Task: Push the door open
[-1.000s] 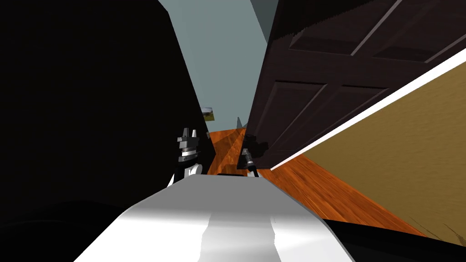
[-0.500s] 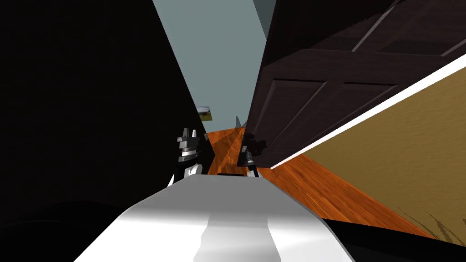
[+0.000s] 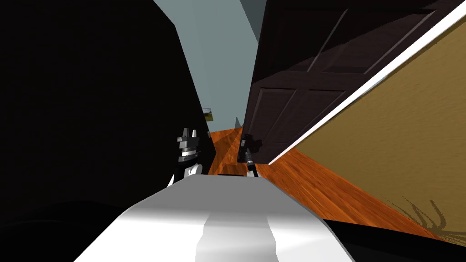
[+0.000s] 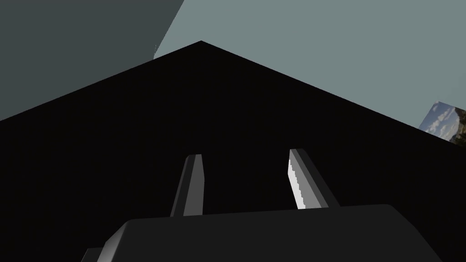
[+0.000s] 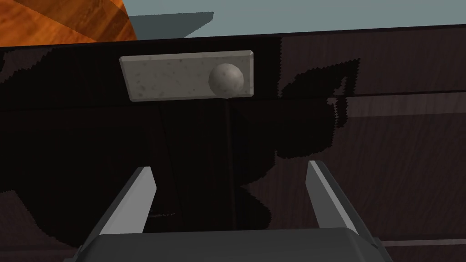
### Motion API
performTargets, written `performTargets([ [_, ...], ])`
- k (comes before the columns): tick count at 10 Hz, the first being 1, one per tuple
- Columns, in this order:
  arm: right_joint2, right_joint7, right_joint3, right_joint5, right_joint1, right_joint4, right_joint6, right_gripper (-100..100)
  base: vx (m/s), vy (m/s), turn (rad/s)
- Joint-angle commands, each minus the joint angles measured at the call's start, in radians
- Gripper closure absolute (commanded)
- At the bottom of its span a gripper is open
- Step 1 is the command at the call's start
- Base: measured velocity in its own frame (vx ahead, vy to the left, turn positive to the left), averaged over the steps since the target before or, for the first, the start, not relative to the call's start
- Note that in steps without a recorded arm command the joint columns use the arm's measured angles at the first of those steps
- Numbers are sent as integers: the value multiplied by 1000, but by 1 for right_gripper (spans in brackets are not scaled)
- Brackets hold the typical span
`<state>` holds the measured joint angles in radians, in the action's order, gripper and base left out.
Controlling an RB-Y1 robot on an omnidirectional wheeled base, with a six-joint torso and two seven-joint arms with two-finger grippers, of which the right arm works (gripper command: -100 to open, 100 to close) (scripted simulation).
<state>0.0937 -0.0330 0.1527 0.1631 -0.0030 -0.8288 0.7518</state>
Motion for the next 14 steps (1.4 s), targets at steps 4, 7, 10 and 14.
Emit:
performTargets([
  [4,-1,-2,-1,1,4,-4,0,-100,8,0,7],
  [7,-1,-5,-7,2,3,4,10,-100,192,14,26],
  [10,-4,-9,-13,4,2,12,21,-100,208,26,27],
  [14,-7,-10,-16,5,2,14,25,100,128,-4,13],
])
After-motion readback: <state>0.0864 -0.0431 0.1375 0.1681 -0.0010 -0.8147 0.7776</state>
